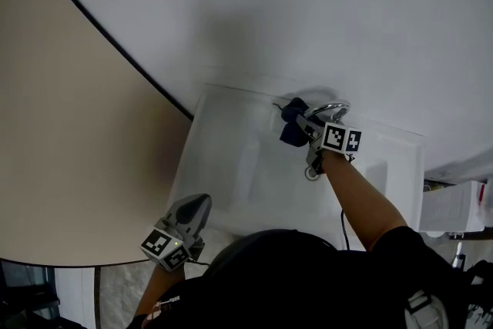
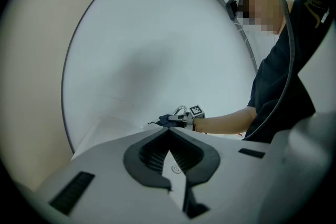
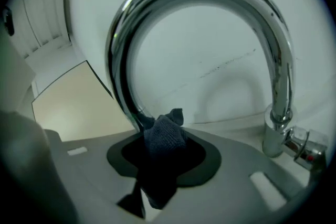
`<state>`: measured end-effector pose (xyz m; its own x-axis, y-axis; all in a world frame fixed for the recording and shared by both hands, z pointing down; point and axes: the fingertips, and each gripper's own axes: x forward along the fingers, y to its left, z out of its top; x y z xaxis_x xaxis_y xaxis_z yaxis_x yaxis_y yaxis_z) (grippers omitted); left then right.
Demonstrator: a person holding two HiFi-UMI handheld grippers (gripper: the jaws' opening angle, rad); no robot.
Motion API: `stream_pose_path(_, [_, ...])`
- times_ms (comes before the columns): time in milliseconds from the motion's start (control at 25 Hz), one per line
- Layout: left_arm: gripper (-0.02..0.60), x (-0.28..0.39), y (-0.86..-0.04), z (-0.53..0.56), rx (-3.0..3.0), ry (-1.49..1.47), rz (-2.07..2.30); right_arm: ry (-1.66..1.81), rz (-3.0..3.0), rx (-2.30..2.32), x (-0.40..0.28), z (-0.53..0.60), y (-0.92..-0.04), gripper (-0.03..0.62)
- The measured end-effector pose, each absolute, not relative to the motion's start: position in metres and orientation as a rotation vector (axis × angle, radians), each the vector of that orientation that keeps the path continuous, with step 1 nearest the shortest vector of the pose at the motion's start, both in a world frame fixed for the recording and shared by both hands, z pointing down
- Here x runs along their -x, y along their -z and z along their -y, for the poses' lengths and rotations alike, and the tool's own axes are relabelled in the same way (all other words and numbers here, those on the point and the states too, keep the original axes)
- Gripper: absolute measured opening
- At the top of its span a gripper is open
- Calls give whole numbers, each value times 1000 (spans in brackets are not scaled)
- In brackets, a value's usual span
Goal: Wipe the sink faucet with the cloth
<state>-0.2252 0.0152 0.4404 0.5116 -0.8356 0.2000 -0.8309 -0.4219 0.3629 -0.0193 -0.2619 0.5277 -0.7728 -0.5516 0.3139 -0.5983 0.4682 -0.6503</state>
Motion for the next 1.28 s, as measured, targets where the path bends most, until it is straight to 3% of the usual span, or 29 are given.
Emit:
stream_pose_path(120, [0, 221, -439, -10, -2350, 9, 1361, -1079, 2671, -977, 20, 256, -521, 115])
stream_pose_path(360, [0, 212, -435, -4, -2380, 14, 1352, -415, 2551, -833, 6, 243, -511, 117])
stream_pose_path(720, [0, 208, -435, 1, -2372, 21, 1333, 12, 2468, -703, -6, 233, -492, 120])
stream_pose_path(1000, [0, 200, -436, 0, -2383, 31, 1303, -3, 2532, -713, -28, 227, -473, 117])
stream_pose_path(1280, [0, 194, -439, 5, -2369, 40, 1266, -909, 2827, -1041, -42, 250, -458, 112])
